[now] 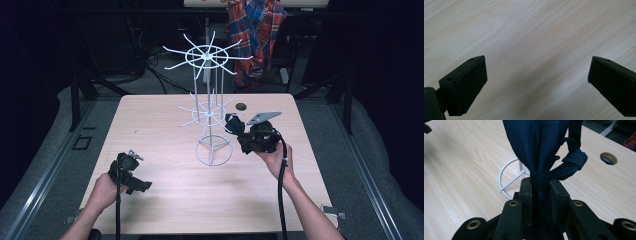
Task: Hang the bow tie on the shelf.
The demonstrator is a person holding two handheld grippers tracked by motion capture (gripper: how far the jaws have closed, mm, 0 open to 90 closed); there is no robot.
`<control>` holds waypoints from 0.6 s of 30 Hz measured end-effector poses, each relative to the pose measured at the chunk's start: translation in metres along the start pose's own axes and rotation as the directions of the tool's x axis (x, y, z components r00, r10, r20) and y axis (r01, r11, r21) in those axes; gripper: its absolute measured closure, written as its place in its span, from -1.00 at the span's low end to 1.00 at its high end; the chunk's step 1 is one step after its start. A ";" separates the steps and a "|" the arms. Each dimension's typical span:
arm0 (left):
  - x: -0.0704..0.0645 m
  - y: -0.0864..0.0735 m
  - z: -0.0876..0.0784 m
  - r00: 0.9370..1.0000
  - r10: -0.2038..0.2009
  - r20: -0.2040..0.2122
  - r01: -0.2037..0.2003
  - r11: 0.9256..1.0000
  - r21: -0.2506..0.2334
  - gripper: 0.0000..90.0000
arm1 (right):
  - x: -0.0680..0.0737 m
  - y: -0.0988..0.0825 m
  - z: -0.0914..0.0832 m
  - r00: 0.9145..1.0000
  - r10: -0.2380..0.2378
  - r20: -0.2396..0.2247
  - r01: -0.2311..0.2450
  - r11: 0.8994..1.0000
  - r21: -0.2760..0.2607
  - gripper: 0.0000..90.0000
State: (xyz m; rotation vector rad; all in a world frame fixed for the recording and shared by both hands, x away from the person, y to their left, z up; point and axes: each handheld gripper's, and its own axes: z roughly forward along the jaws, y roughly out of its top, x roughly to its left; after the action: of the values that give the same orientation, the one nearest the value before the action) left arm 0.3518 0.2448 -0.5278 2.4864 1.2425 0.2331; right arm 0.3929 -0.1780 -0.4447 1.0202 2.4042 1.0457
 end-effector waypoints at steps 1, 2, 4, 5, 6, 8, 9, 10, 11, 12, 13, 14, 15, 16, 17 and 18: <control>0.000 0.000 0.000 1.000 0.000 0.000 0.000 1.000 0.000 -0.95 | 0.000 0.000 0.000 1.000 0.000 0.000 0.000 1.000 0.000 0.65; 0.000 0.000 0.000 1.000 0.002 -0.001 -0.002 1.000 -0.003 -0.95 | 0.001 -0.001 0.002 1.000 0.002 -0.002 -0.002 1.000 0.005 0.65; 0.000 0.000 0.000 1.000 0.002 0.000 -0.002 1.000 -0.002 -0.95 | 0.001 -0.001 0.003 1.000 0.002 -0.002 -0.001 1.000 0.011 0.65; 0.000 0.000 0.000 1.000 0.002 0.002 -0.002 1.000 0.000 -0.95 | 0.001 -0.001 0.006 1.000 0.005 -0.015 -0.005 1.000 0.015 0.65; 0.000 0.000 0.001 1.000 0.004 0.002 -0.004 1.000 0.000 -0.95 | 0.001 -0.002 0.006 1.000 0.002 -0.018 -0.002 1.000 0.010 0.65; 0.000 0.000 0.001 1.000 0.006 0.002 -0.006 1.000 0.003 -0.95 | 0.001 -0.003 0.008 1.000 -0.003 -0.024 0.003 1.000 0.009 0.64; 0.000 0.000 0.001 1.000 0.006 0.002 -0.006 1.000 0.003 -0.95 | 0.001 -0.003 0.008 1.000 -0.003 -0.024 0.003 1.000 0.009 0.64; -0.001 0.000 0.002 1.000 0.006 0.001 -0.006 1.000 0.004 -0.95 | 0.001 -0.004 0.009 1.000 -0.002 -0.027 0.003 1.000 0.014 0.64; -0.001 0.001 0.002 1.000 0.006 0.002 -0.006 1.000 0.005 -0.95 | 0.001 -0.004 0.011 1.000 0.001 -0.031 -0.001 1.000 0.015 0.63; -0.001 0.001 0.002 1.000 0.006 0.002 -0.006 1.000 0.005 -0.95 | 0.001 -0.004 0.011 1.000 0.000 -0.032 0.000 1.000 0.022 0.63; -0.001 0.001 0.002 1.000 0.006 0.002 -0.006 1.000 0.005 -0.95 | 0.001 -0.004 0.012 0.999 0.000 -0.033 0.001 1.000 0.024 0.62; -0.001 0.001 0.002 1.000 0.007 0.002 -0.007 1.000 0.005 -0.95 | 0.001 -0.005 0.014 0.999 0.002 -0.033 -0.002 1.000 0.023 0.62; -0.001 0.001 0.002 1.000 0.007 0.002 -0.007 1.000 0.005 -0.95 | 0.001 -0.005 0.014 0.999 0.002 -0.033 -0.002 1.000 0.023 0.62; -0.001 0.001 0.002 1.000 0.009 -0.003 -0.009 1.000 0.009 -0.95 | 0.001 -0.004 0.015 0.999 0.005 -0.043 -0.004 1.000 0.016 0.62; -0.001 0.001 0.002 1.000 0.010 -0.002 -0.010 1.000 0.010 -0.95 | 0.001 -0.004 0.015 0.999 0.007 -0.050 -0.006 1.000 0.009 0.62; -0.001 0.001 0.002 1.000 0.010 -0.002 -0.010 1.000 0.010 -0.95 | 0.001 -0.004 0.015 0.999 0.004 -0.049 -0.004 1.000 0.010 0.61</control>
State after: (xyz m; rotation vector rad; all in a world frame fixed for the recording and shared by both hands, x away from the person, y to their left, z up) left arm 0.3526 0.2431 -0.5298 2.5016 1.2350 0.2326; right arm 0.3986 -0.1719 -0.4578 1.0141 2.4496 1.0738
